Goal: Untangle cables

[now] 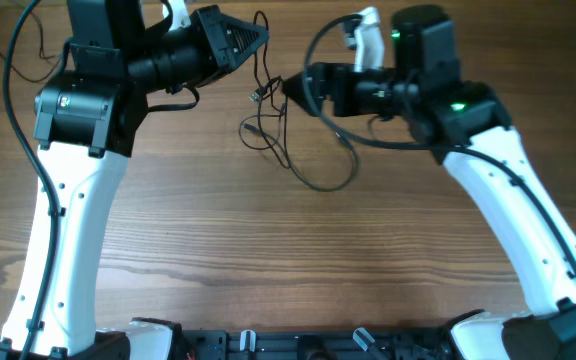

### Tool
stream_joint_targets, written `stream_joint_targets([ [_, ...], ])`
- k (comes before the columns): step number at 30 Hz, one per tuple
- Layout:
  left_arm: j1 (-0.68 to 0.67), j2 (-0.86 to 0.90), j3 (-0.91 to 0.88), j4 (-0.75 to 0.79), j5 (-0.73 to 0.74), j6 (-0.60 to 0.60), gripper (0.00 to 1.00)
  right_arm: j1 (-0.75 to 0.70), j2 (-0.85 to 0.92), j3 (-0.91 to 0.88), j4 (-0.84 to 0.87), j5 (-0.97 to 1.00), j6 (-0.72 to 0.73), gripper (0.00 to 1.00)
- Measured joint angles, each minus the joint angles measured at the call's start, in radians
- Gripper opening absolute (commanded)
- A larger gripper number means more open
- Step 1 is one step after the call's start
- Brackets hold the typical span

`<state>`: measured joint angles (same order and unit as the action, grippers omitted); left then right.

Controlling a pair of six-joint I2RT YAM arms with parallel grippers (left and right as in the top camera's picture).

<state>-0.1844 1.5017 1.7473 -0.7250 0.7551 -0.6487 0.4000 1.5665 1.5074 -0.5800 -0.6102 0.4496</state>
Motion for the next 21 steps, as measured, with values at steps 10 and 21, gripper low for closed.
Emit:
stream_joint_targets([
  [10,-0.045,0.000,0.000,0.000,0.055,-0.074,0.04,0.076,0.121,0.000,0.161,0.169,0.119,1.00],
  [21,0.132,-0.002,0.000,-0.104,0.173,-0.103,0.04,-0.119,0.130,0.002,-0.134,0.683,0.235,0.97],
])
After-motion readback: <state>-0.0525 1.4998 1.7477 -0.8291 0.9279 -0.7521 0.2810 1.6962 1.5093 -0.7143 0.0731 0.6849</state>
